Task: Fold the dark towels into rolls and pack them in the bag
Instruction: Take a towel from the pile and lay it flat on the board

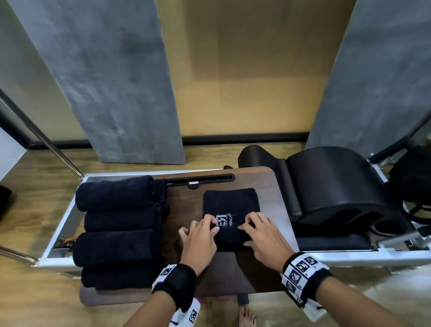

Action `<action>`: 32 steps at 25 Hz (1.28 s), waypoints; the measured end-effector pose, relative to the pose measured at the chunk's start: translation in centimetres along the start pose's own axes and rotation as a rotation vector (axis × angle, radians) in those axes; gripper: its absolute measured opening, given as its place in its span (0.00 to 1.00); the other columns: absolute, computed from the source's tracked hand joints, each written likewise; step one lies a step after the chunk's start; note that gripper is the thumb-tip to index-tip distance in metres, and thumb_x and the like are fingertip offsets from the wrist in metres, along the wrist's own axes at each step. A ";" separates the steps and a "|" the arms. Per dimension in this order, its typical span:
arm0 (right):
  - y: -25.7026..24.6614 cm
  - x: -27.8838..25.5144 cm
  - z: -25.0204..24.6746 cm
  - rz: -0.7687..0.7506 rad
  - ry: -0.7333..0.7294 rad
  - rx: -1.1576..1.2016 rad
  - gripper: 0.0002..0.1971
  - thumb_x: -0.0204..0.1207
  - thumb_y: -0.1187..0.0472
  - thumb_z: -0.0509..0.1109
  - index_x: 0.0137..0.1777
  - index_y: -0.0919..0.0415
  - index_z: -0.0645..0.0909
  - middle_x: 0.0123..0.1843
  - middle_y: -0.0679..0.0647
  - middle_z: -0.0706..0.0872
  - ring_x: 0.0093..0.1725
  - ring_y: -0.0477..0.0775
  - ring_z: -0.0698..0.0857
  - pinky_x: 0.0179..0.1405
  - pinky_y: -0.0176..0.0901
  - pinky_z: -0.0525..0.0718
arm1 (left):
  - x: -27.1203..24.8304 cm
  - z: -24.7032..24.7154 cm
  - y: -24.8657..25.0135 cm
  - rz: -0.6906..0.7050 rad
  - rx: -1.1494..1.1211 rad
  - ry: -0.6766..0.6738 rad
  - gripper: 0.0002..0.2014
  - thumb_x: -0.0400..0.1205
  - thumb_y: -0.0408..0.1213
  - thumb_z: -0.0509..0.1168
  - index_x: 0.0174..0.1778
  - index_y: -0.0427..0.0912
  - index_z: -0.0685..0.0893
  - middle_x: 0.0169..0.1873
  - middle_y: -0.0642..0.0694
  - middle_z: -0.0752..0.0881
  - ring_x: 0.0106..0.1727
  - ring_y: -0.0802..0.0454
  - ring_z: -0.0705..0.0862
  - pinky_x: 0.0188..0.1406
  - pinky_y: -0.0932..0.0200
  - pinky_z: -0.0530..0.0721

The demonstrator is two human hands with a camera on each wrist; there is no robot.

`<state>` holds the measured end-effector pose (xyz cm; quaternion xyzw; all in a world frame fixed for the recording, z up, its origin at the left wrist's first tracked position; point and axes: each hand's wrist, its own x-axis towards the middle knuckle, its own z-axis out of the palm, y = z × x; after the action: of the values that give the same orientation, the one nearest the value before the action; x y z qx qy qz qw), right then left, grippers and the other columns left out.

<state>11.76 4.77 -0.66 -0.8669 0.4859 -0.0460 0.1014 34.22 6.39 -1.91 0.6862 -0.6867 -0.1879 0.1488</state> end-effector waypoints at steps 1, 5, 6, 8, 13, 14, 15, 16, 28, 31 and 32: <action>0.3 0.4 -0.1 -0.010 -0.010 -0.026 0.22 0.83 0.53 0.70 0.77 0.50 0.78 0.71 0.48 0.76 0.71 0.53 0.75 0.68 0.50 0.74 | 0.1 0.0 0.0 0.000 -0.001 0.020 0.05 0.94 0.45 0.55 0.60 0.62 0.72 0.52 0.62 0.77 0.63 0.52 0.76 0.64 0.44 0.66; 1.7 2.6 -0.7 0.051 -0.065 0.060 0.19 0.83 0.60 0.68 0.73 0.48 0.75 0.60 0.47 0.86 0.61 0.53 0.81 0.65 0.53 0.70 | -0.3 -0.1 -0.8 0.074 0.122 -0.031 0.26 0.83 0.67 0.65 0.76 0.64 0.73 0.75 0.59 0.69 0.77 0.53 0.67 0.69 0.42 0.71; 2.0 3.0 -0.8 0.086 -0.069 0.132 0.20 0.82 0.62 0.68 0.71 0.46 0.72 0.55 0.48 0.88 0.57 0.53 0.83 0.64 0.54 0.71 | -0.3 -0.1 -0.9 0.100 0.154 -0.055 0.33 0.79 0.67 0.69 0.79 0.64 0.71 0.77 0.59 0.68 0.79 0.53 0.66 0.70 0.41 0.71; 2.6 3.6 -1.0 0.118 -0.070 0.266 0.20 0.83 0.64 0.67 0.64 0.42 0.65 0.46 0.49 0.87 0.48 0.53 0.84 0.58 0.55 0.77 | 0.5 -0.4 -0.6 0.092 0.106 -0.055 0.31 0.79 0.57 0.74 0.76 0.65 0.70 0.75 0.61 0.72 0.79 0.53 0.68 0.71 0.41 0.70; 4.7 4.1 -0.9 0.069 -0.010 0.428 0.23 0.79 0.36 0.74 0.70 0.42 0.77 0.66 0.42 0.73 0.62 0.42 0.76 0.59 0.40 0.78 | 3.7 -1.1 -0.4 0.017 0.007 -0.033 0.15 0.89 0.52 0.65 0.70 0.64 0.73 0.68 0.63 0.78 0.73 0.56 0.69 0.69 0.43 0.65; 5.3 4.2 -0.9 0.066 -0.055 0.391 0.33 0.74 0.33 0.77 0.76 0.43 0.78 0.70 0.42 0.70 0.67 0.42 0.72 0.66 0.40 0.76 | 4.2 -1.1 -0.4 0.009 0.031 -0.043 0.14 0.91 0.53 0.61 0.72 0.63 0.74 0.69 0.63 0.77 0.73 0.55 0.70 0.69 0.43 0.66; 5.8 4.5 -1.0 0.065 -0.092 0.348 0.38 0.72 0.35 0.80 0.80 0.45 0.76 0.71 0.42 0.69 0.71 0.44 0.70 0.72 0.43 0.75 | 4.7 -1.0 -0.3 -0.008 0.055 -0.056 0.14 0.92 0.53 0.57 0.74 0.61 0.75 0.69 0.61 0.77 0.73 0.54 0.70 0.68 0.43 0.66; 6.1 4.7 -1.2 0.065 -0.118 0.350 0.39 0.73 0.40 0.81 0.83 0.46 0.75 0.72 0.42 0.71 0.73 0.45 0.71 0.76 0.47 0.75 | 5.1 -1.0 -0.2 -0.027 0.071 -0.067 0.15 0.93 0.54 0.54 0.74 0.60 0.75 0.69 0.59 0.75 0.73 0.53 0.70 0.68 0.42 0.67; 7.5 9.4 -1.0 0.648 0.157 0.849 0.28 0.72 0.33 0.79 0.60 0.54 0.87 0.53 0.46 0.91 0.56 0.50 0.88 0.54 0.45 0.86 | 11.4 -0.3 0.9 -0.530 -0.435 0.055 0.37 0.83 0.75 0.56 0.64 0.43 0.85 0.64 0.44 0.82 0.68 0.42 0.83 0.72 0.42 0.80; 6.8 9.4 -0.3 0.732 0.182 0.809 0.31 0.71 0.28 0.74 0.57 0.55 0.88 0.50 0.49 0.91 0.52 0.54 0.90 0.50 0.49 0.87 | 11.9 0.3 1.6 -0.579 -0.457 0.003 0.40 0.83 0.76 0.56 0.73 0.43 0.84 0.72 0.42 0.77 0.76 0.41 0.76 0.81 0.38 0.73; 6.4 9.3 -0.2 0.755 0.170 0.805 0.32 0.71 0.27 0.73 0.57 0.55 0.87 0.50 0.50 0.91 0.52 0.56 0.89 0.47 0.47 0.86 | 11.9 0.4 1.8 -0.600 -0.460 -0.003 0.39 0.85 0.73 0.56 0.76 0.42 0.81 0.74 0.42 0.75 0.79 0.40 0.73 0.82 0.38 0.69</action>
<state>11.28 -6.46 -2.05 -0.5188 0.7133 -0.2580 0.3944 32.23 -5.45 -2.09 0.8052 -0.3954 -0.3735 0.2363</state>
